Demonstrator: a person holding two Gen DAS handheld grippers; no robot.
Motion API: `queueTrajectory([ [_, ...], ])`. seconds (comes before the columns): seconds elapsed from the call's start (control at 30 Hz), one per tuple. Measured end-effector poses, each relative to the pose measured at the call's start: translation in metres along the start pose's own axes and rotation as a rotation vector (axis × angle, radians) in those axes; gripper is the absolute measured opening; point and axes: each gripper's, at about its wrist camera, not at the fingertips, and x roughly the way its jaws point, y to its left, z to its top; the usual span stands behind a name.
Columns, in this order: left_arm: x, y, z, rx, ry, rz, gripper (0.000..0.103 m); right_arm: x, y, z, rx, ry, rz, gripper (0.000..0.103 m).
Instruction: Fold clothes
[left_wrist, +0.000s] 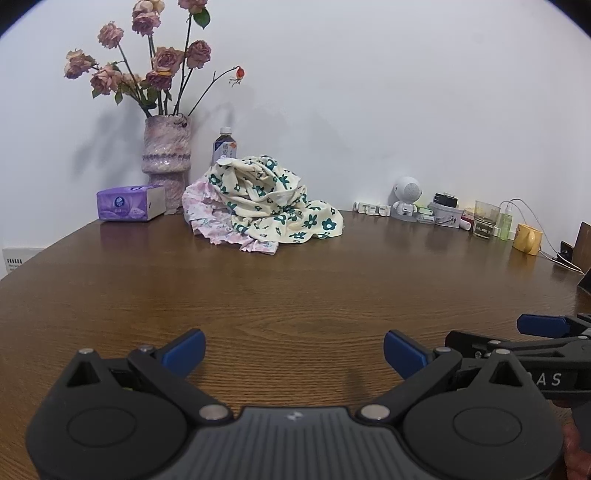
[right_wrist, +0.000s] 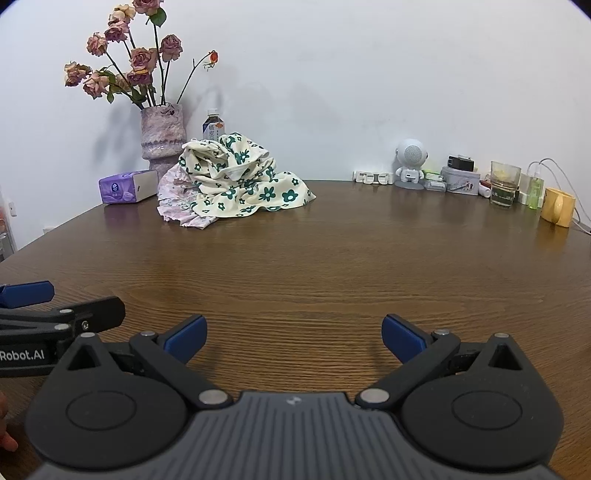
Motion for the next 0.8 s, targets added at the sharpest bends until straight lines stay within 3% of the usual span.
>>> queueTrajectory([
  [0.8, 0.002, 0.01, -0.001, -0.045, 0.016, -0.015, 0.103, 0.0, -0.001, -0.004, 0.013, 0.004, 0.043, 0.103],
])
